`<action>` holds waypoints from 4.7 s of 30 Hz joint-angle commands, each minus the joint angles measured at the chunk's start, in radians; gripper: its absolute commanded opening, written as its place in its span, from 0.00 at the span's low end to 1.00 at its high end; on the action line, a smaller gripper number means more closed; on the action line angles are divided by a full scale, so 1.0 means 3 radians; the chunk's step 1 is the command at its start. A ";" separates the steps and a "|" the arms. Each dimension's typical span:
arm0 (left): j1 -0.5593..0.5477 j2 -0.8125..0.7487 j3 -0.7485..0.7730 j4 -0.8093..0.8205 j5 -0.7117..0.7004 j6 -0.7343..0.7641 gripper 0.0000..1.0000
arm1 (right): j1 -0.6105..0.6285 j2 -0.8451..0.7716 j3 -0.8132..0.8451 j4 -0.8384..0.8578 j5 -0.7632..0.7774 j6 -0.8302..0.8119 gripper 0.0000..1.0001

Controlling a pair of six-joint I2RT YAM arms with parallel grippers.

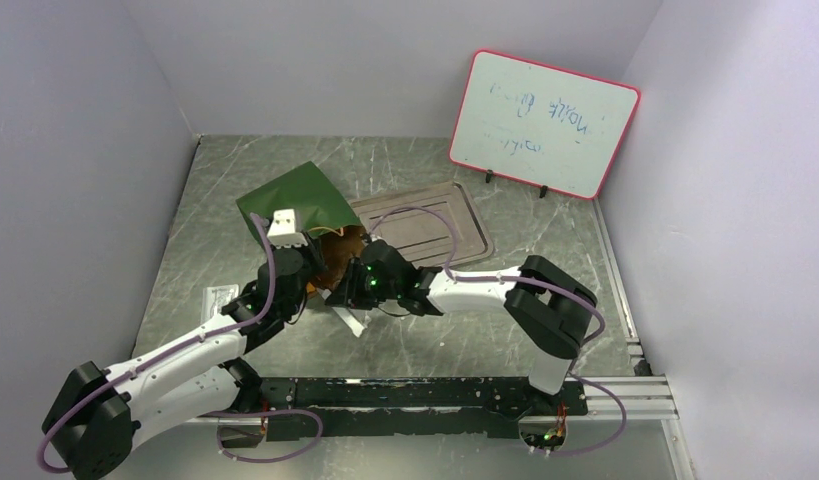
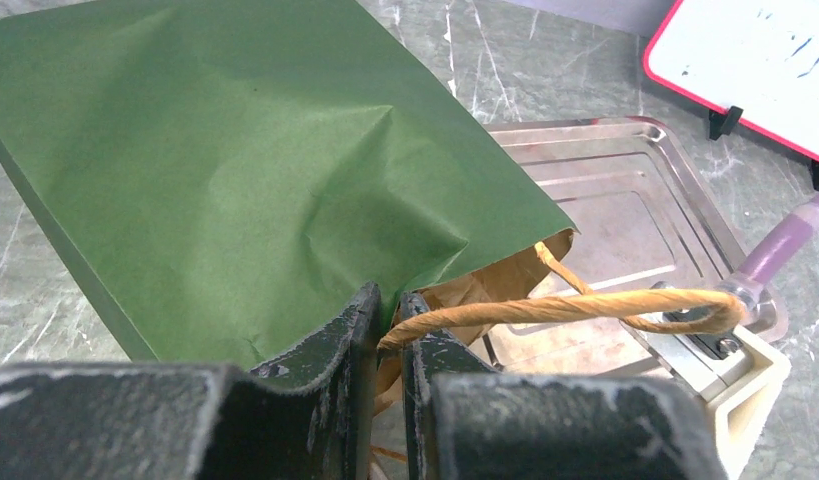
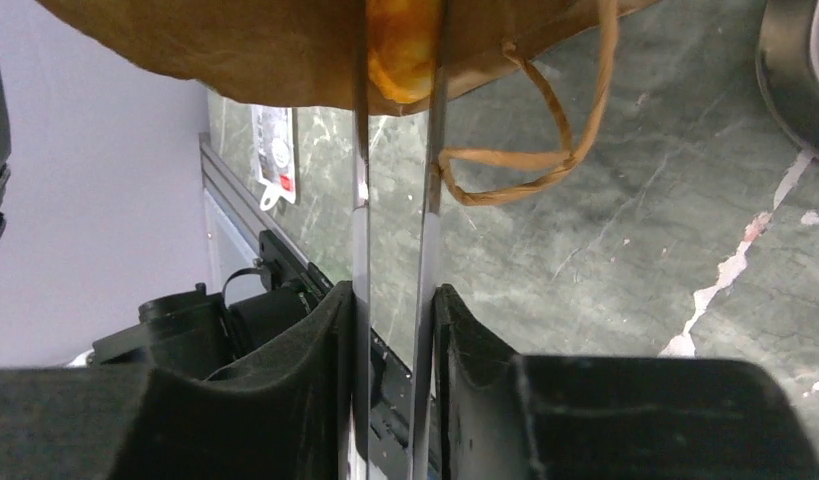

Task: Take the fake bread out of the paper bag
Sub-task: Take out the fake bread from the paper bag, then place the fake bread in the container.

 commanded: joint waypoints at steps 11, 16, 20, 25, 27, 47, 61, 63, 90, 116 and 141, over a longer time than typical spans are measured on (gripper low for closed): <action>0.0010 -0.0009 0.0045 0.0120 -0.0040 -0.0043 0.07 | 0.0068 -0.0234 -0.0101 0.0029 -0.0075 -0.0130 0.00; 0.0006 0.0107 0.0104 0.0160 -0.0210 -0.0026 0.07 | 0.0072 -0.0554 -0.0282 -0.0008 -0.0051 -0.0063 0.00; 0.0018 0.0263 0.0161 0.0345 -0.0344 0.0087 0.07 | 0.0071 -0.0837 -0.0390 -0.0109 -0.0018 -0.0036 0.00; 0.0120 0.0501 0.0298 0.0463 -0.0382 0.0158 0.07 | 0.0082 -0.1150 -0.0420 -0.0322 0.0012 -0.0064 0.00; 0.0212 0.0572 0.0338 0.0535 -0.0347 0.0177 0.07 | 0.0089 -0.1260 -0.0441 -0.0438 0.0006 -0.0079 0.00; 0.1387 0.1290 0.0991 0.0716 0.0414 0.0372 0.07 | 0.0508 -0.2406 -0.0576 -0.1841 0.0604 -0.0159 0.00; 0.1550 0.1060 0.0868 0.0766 0.0751 0.0372 0.07 | 0.0265 -0.1936 -0.0197 -0.2226 0.1031 -0.0858 0.00; 0.1550 0.1038 0.0866 0.0752 0.0771 0.0354 0.07 | 0.0181 -0.1866 -0.0131 -0.2240 0.1026 -0.0995 0.00; 0.1551 0.0941 0.0930 0.0618 0.0934 0.0299 0.07 | -0.0307 -0.0958 0.0436 -0.2302 0.0862 -0.1773 0.00; 0.1555 0.0964 0.0924 0.0641 0.0970 0.0296 0.07 | -0.0612 -0.0807 0.0452 -0.1963 0.0497 -0.1523 0.09; 0.1555 0.1050 0.0954 0.0670 0.0990 0.0296 0.07 | -0.0664 -0.0587 0.0471 -0.1842 0.0489 -0.1438 0.49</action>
